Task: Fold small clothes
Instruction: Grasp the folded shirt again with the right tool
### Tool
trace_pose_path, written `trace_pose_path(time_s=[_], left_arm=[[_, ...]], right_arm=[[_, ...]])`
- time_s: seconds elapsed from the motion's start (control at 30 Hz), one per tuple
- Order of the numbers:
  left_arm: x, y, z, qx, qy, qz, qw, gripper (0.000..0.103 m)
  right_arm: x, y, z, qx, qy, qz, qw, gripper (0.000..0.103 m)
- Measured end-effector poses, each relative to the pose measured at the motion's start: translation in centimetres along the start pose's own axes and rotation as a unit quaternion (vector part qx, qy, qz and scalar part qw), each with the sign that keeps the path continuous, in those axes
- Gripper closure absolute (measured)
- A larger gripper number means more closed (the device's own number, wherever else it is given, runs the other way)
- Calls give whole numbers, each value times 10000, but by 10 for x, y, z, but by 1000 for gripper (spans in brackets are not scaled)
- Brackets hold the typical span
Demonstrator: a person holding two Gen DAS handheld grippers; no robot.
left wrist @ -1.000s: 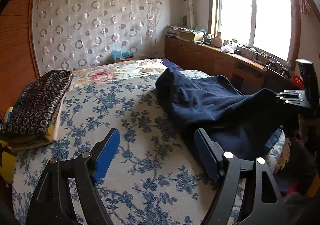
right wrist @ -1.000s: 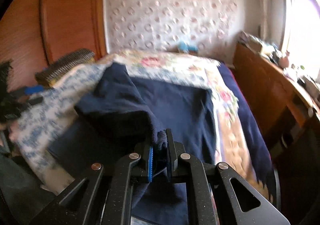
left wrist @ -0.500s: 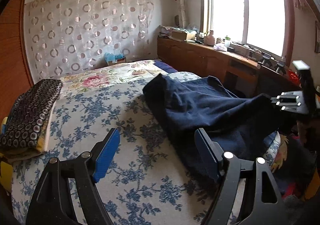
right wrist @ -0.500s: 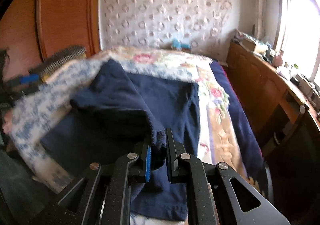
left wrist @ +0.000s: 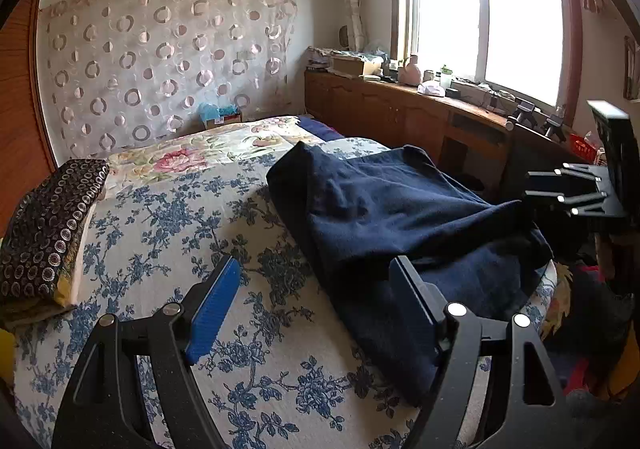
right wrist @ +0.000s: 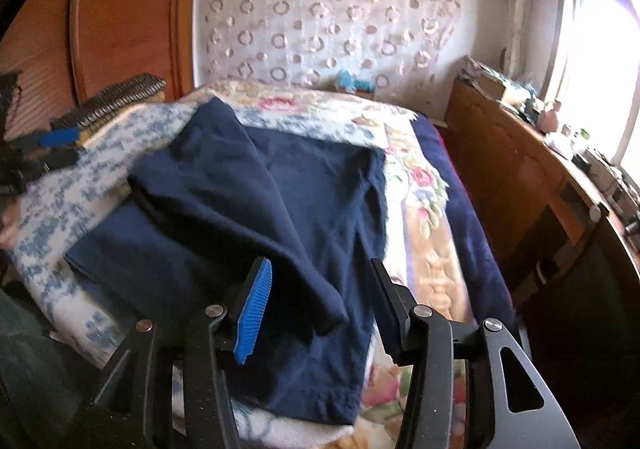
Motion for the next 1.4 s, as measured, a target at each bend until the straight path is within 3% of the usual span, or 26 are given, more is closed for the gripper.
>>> trace_pose_path(time_s=[0.27,0.67,0.93,1.0,1.03,1.07,1.17,1.4], left_arm=[[3,10,6,79,58,-27,9999,25],[11,30,13,285,36,-194,9994,25],[10,29,17,336,84,-178,9992,25],[11,29,18,339,102,-169,9992,25],[10,29,18,340,112,-163,9992,25],[11,29,18,338,115,-164,9992,25],[10,28,19,334,117,-151,9993,25],[9,25,19,327,127,-111,9993,25]], right_arm=[[-35,53,-21,91,-160,-720,9972,52],[-129,132,-20,439,573,-2151,9739,52],[-158,147,-17,918,841,-2061,9706,52],[-157,150,-21,900,821,-2094,9702,63],[-160,154,-21,865,791,-2082,9710,85],[-159,152,-24,804,746,-2081,9719,90],[-154,142,-35,480,550,-2114,9747,94],[-139,85,-81,88,-192,-1445,9893,95]])
Point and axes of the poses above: each gripper's, at about its wrist camera, not at the fingertips, and x roughly against the way its jaws point, y to its left, z to its underside, the point moved 9 cm from there along -x, roughly the way its jaws point, and after that the axes turned 13 degrees about -y, right-handed, at the moved point
